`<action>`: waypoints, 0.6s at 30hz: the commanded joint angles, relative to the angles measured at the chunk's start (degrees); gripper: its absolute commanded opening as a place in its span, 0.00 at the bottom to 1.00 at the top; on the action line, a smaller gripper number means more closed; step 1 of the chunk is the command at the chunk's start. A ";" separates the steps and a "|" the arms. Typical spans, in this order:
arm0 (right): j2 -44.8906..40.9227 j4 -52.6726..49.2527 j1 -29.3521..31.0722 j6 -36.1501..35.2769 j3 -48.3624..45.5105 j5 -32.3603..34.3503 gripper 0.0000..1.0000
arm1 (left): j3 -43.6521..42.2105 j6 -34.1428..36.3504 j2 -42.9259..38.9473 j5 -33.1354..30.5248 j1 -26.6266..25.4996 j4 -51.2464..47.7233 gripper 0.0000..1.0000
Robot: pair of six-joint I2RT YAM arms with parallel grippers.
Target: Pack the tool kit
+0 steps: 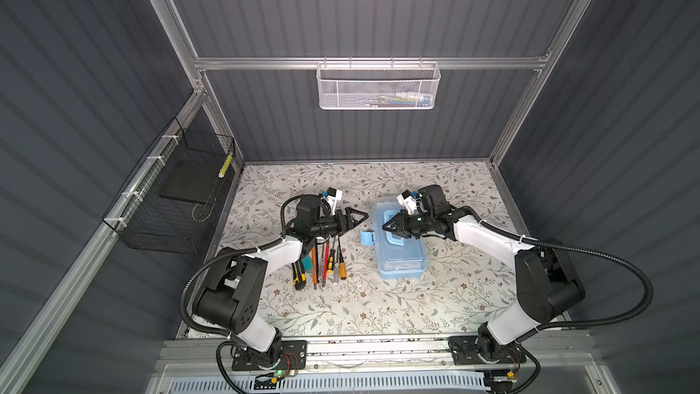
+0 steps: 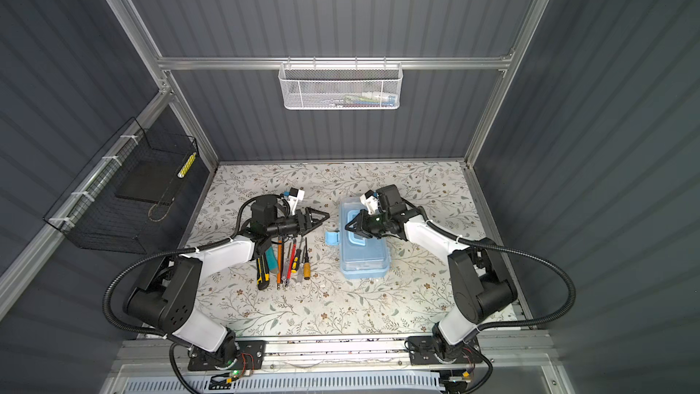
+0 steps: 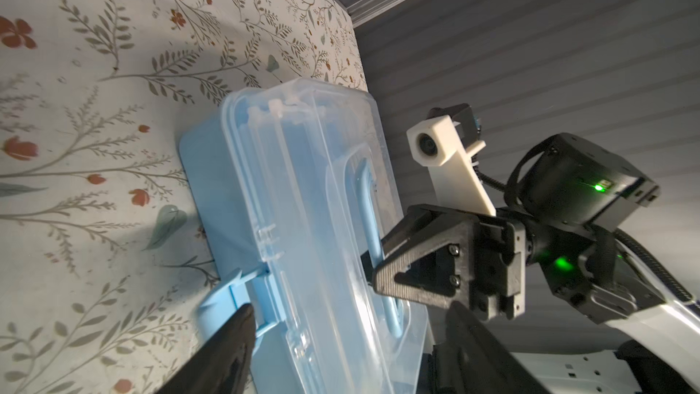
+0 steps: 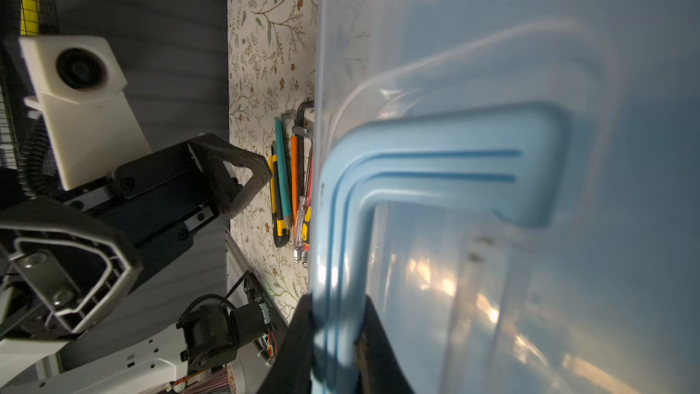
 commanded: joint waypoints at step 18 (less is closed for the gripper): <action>-4.97 26.79 -6.69 14.77 -8.84 -24.29 0.00 | 6.44 3.11 0.68 0.18 -1.71 -4.56 0.92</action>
